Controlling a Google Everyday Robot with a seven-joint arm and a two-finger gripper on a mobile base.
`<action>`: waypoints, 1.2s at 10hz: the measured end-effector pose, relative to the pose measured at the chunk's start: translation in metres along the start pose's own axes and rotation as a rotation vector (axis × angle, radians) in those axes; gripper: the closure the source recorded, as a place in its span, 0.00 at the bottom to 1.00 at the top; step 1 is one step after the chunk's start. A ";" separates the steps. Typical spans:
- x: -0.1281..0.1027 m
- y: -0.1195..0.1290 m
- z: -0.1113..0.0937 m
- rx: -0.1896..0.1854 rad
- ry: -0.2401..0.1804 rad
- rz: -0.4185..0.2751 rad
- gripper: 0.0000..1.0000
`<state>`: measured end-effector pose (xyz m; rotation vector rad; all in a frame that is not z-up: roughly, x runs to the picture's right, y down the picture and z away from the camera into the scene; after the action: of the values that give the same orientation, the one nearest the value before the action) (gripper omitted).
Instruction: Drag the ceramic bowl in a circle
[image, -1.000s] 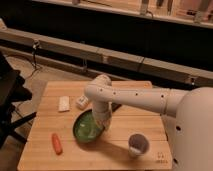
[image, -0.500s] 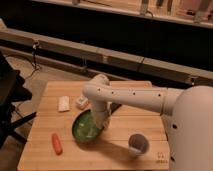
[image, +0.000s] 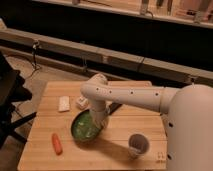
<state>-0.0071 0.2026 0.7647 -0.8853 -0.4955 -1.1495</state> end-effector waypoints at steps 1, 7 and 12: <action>0.001 -0.001 0.000 -0.001 0.000 0.001 0.99; 0.006 -0.005 0.000 -0.003 -0.003 0.016 0.99; 0.013 -0.009 0.001 -0.006 -0.003 0.024 0.99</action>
<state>-0.0112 0.1947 0.7774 -0.8958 -0.4833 -1.1283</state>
